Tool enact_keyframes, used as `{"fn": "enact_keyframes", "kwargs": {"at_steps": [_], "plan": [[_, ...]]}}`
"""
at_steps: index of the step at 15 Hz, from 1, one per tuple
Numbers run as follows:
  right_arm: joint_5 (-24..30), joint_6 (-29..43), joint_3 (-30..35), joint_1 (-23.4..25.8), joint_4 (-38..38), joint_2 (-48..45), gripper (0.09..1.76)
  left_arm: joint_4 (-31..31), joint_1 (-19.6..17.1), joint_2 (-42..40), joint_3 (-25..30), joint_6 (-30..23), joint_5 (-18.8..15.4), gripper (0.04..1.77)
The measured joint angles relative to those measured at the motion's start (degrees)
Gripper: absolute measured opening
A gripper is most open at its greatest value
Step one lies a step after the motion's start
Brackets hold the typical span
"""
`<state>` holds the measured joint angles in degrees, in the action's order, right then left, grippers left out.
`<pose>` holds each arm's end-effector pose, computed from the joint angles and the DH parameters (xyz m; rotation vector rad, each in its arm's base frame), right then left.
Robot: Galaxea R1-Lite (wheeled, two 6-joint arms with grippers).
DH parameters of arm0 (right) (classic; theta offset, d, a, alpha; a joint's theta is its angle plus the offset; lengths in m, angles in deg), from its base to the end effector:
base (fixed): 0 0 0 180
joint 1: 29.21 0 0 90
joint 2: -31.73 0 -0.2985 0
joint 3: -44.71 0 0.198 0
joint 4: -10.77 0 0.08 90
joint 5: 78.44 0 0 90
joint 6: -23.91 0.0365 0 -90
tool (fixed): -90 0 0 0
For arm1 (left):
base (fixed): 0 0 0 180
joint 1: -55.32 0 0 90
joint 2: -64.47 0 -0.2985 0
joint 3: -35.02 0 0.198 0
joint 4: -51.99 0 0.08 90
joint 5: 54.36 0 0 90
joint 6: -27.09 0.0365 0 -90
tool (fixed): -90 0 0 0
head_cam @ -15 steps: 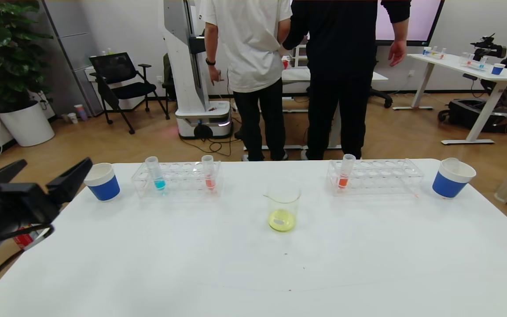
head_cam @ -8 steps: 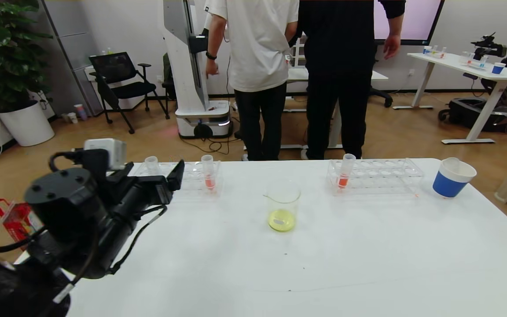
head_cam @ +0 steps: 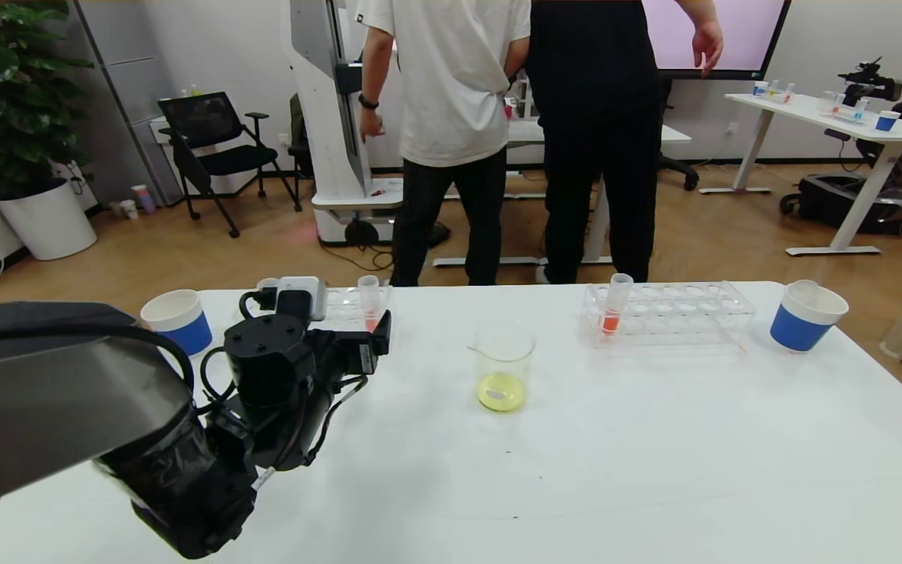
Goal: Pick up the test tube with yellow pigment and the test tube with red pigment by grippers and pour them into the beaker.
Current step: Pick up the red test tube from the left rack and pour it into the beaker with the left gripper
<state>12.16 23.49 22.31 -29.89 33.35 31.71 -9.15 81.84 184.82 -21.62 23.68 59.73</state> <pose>0.0010 0.0004 0.0751 -0.0073 0.0027 0.0224 0.3214 -0.1437 0.0750 -0.0403 0.0418 -0.0412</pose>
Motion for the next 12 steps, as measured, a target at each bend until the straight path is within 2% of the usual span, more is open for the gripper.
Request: {"fn": "enact_keyframes", "kwargs": {"at_steps": [7, 12], "plan": [[0.0, 0.0, 0.0, 0.0, 0.0, 0.0, 1.74, 0.3, -2.29, 10.61, -14.82, 0.55, -0.48, 1.75], [0.0, 0.0, 0.0, 0.0, 0.0, 0.0, 1.74, 0.33, -3.8, 15.59, -20.29, 0.83, -0.66, 1.75]]}}
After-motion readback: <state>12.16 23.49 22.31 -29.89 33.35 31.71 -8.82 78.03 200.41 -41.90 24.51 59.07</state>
